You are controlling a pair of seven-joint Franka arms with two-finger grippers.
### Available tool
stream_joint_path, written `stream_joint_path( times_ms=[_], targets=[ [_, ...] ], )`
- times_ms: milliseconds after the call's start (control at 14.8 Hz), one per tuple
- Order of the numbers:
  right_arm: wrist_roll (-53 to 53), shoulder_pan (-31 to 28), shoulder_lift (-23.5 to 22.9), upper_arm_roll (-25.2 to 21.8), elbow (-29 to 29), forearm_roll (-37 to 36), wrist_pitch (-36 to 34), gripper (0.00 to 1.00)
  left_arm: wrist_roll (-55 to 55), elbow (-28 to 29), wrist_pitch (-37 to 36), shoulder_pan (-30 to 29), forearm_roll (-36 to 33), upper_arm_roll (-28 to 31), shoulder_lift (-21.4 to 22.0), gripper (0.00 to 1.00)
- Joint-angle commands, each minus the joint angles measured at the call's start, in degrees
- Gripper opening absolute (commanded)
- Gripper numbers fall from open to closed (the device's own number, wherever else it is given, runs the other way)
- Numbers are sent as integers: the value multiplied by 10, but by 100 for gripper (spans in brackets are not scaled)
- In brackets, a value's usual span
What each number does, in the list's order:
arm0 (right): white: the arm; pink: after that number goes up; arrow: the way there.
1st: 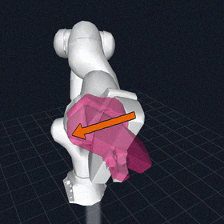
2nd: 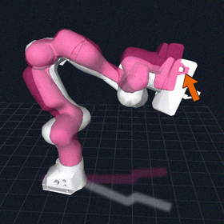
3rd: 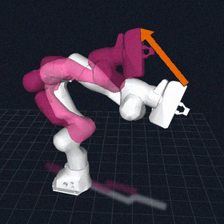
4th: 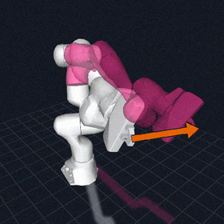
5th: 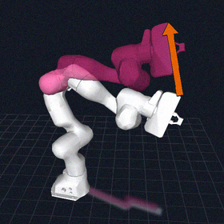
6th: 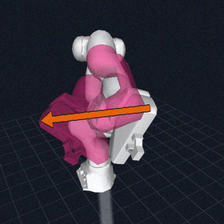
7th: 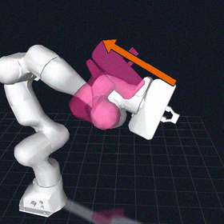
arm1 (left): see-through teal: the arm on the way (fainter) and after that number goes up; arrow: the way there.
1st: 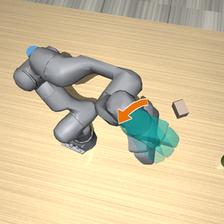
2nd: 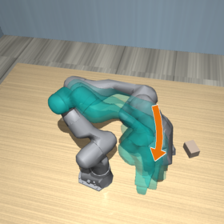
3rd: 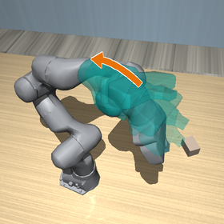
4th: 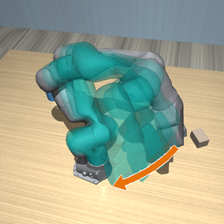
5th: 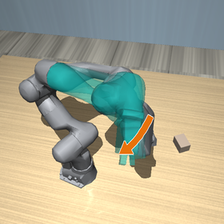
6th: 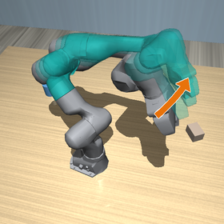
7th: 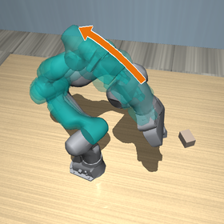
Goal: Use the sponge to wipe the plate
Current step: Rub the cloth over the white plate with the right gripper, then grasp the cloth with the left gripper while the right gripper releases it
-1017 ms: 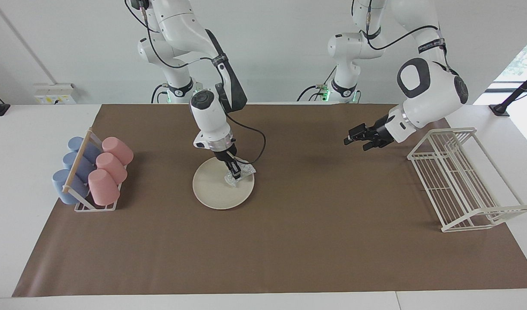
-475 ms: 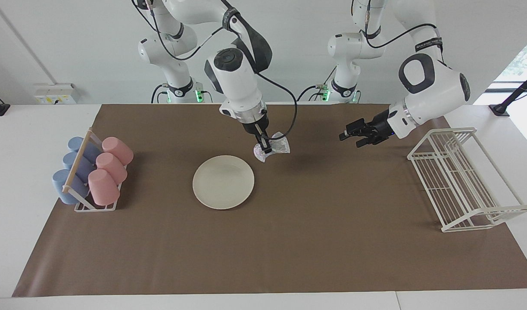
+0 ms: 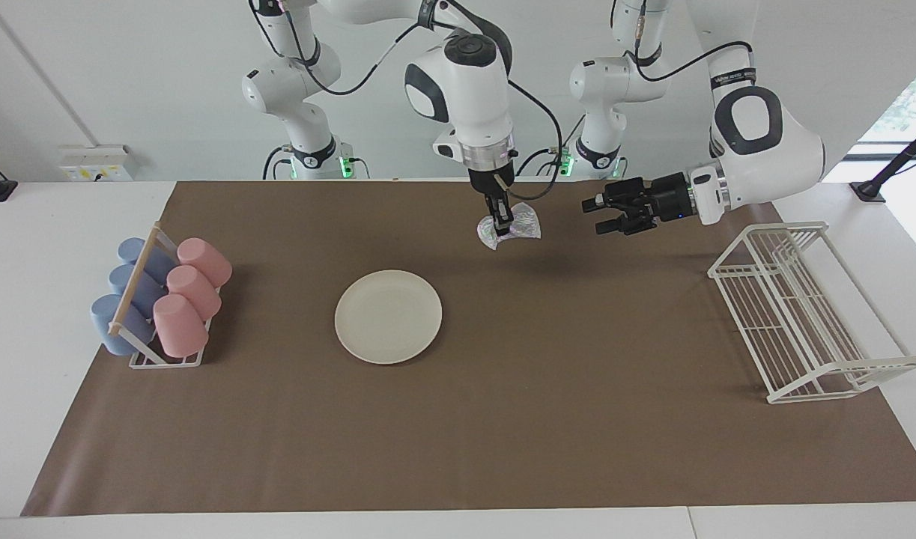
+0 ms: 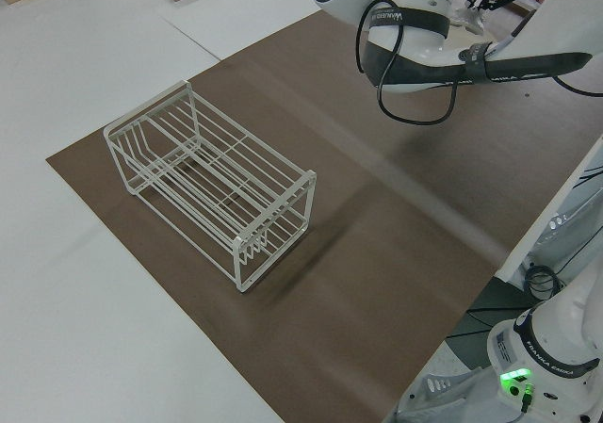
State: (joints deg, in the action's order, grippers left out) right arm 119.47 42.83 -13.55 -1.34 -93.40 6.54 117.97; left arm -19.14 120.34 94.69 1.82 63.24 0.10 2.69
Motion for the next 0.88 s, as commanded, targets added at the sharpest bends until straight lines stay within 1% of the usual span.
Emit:
stream_joint_path(
  times_ms=[0,136,271,475,610,746,814],
  targets=[
    [22,-6,-10,0,19,-10,-11,0,-115,76,-7,-5,39,2,26,100],
    [37,1,-20,0,46,-11,-19,0,-144,103,-15,-2,69,2,26,100],
    [52,2,-29,0,74,-12,-38,0,-152,108,-9,19,119,1,19,100],
    [66,16,-32,0,78,-11,-41,0,-150,111,-7,37,127,0,20,100],
    [69,16,-32,0,78,-11,-40,0,-150,112,-3,53,133,-2,20,100],
    [69,16,-32,0,78,-11,-39,0,-149,112,-4,56,136,0,21,100],
    [69,16,-32,0,78,-11,-39,0,-148,113,-5,57,136,0,21,80]
  ],
)
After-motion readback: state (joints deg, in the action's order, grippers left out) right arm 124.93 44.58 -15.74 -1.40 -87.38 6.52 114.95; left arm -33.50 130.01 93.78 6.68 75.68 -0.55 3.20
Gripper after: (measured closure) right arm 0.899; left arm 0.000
